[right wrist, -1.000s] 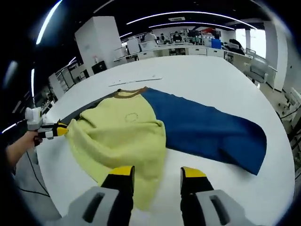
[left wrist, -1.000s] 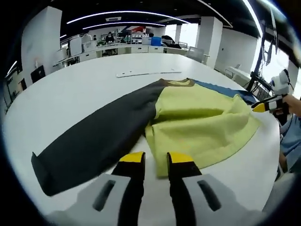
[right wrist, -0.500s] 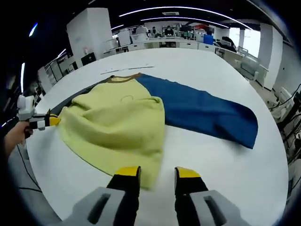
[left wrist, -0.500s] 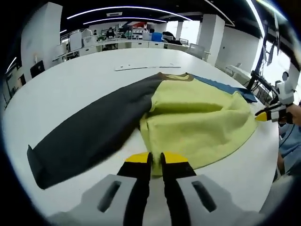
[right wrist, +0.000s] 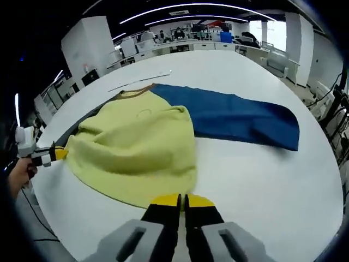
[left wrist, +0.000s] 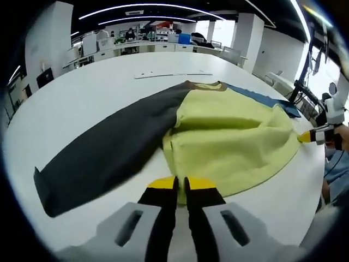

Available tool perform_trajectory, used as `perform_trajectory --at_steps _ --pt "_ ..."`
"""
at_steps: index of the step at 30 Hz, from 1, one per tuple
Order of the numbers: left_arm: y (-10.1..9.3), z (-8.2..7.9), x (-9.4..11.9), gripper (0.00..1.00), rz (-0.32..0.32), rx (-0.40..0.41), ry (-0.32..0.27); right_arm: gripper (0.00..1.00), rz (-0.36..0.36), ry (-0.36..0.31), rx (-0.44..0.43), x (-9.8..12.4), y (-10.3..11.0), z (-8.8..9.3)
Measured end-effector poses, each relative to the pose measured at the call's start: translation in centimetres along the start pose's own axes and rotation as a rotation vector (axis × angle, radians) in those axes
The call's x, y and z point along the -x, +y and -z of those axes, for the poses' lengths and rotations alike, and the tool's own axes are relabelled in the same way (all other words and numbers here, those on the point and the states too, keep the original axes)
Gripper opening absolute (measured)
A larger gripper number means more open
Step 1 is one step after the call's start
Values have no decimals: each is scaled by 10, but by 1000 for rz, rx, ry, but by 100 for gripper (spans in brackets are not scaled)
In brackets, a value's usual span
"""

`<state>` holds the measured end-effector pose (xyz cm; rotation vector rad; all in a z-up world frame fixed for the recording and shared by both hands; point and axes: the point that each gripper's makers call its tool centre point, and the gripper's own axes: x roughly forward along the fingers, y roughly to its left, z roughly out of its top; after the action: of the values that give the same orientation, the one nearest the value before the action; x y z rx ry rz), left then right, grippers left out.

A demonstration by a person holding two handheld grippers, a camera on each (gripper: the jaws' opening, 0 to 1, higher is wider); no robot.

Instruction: Fold the garment on the visible template until the final outline fits inside the template.

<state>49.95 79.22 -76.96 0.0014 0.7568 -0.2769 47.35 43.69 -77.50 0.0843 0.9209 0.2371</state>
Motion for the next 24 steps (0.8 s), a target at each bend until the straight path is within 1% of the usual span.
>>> perform_trajectory --at_steps 3,5,8,12,14,17,22,24 --pt "-2 1 4 2 -7 -6 5 0 -31 0 -32 2 -1 0" --pt "-3 2 6 2 -11 -42 14 0 -47 2 -35 3 0 0" --pt "-4 2 11 2 -11 -50 16 0 -60 3 -13 6 1 -1" --pt "-7 2 23 2 -16 -48 7 0 -67 -7 -6 12 2 -2" --pt "-9 5 28 2 -19 -44 10 0 -72 -6 0 15 3 -1" --pt "-10 11 35 2 -44 -33 12 0 -79 -8 -1 19 3 0" --pt "-15 21 41 1 -55 -13 7 0 -79 -5 -4 21 2 5" --pt "-18 26 42 1 -55 -4 14 0 -76 -3 -11 23 0 8"
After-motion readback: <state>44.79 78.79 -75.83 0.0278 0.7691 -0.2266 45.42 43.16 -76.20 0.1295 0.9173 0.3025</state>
